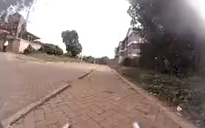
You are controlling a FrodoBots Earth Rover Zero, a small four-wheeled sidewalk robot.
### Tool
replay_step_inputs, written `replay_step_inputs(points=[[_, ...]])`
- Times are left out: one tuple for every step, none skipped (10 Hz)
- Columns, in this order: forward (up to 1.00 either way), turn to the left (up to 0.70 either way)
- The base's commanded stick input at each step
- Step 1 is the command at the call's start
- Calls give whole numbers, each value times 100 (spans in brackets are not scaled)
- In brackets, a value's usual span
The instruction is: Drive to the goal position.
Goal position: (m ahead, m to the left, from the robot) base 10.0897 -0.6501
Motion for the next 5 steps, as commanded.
replay_step_inputs(points=[[50, 0], [50, 0], [50, 0], [50, 0], [50, 0]])
